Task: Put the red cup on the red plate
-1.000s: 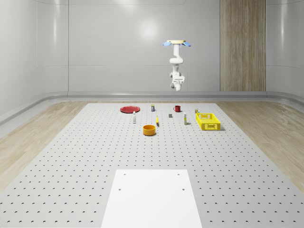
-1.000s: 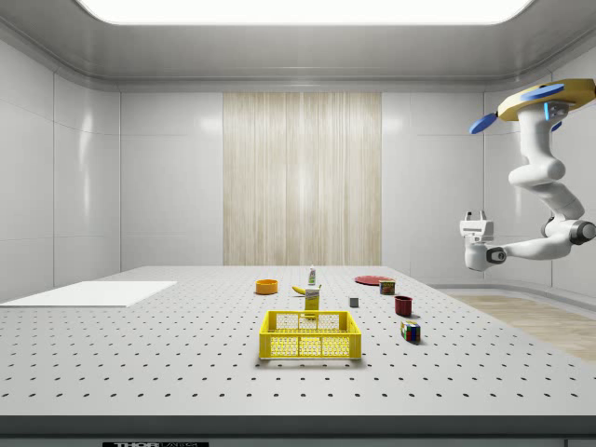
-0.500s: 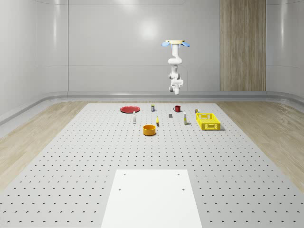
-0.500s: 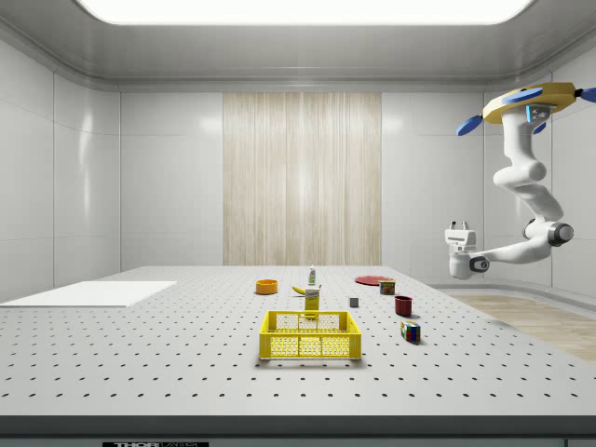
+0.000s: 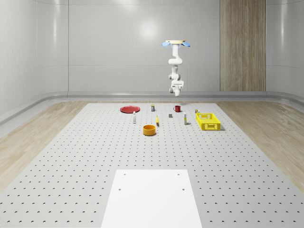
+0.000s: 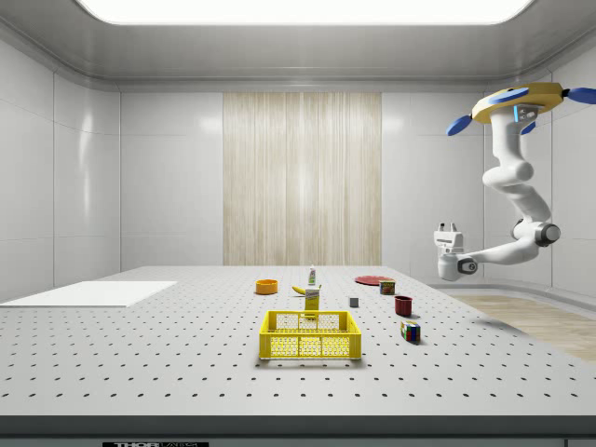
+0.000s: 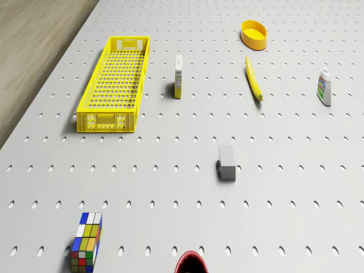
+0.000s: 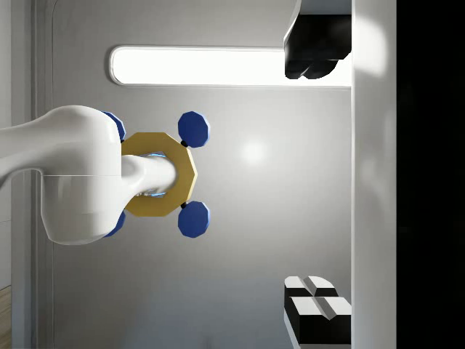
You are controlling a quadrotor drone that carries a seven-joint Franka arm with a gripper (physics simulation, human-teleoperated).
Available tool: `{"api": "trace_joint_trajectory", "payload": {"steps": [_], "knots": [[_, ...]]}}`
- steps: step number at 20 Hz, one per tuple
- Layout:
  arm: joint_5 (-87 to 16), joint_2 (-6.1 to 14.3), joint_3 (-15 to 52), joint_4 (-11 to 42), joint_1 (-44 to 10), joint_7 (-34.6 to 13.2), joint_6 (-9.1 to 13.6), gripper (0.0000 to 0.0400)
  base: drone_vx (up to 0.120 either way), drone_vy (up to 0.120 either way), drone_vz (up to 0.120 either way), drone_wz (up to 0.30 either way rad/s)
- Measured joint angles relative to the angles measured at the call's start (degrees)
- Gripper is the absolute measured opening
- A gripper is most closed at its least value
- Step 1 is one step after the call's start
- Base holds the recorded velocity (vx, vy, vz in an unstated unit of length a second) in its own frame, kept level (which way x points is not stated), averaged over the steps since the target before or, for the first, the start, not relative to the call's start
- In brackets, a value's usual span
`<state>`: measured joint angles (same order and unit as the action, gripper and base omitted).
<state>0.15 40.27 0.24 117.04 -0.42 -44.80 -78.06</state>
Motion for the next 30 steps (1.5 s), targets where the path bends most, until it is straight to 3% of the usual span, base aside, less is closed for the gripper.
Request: {"api": "trace_joint_trajectory", "payload": {"steps": [30], "knots": [[-1.82, 0.84, 1.39, 0.74, -0.52, -0.19, -1.21, 0.0400, 0.120, 0.000, 0.000, 0.000]]}}
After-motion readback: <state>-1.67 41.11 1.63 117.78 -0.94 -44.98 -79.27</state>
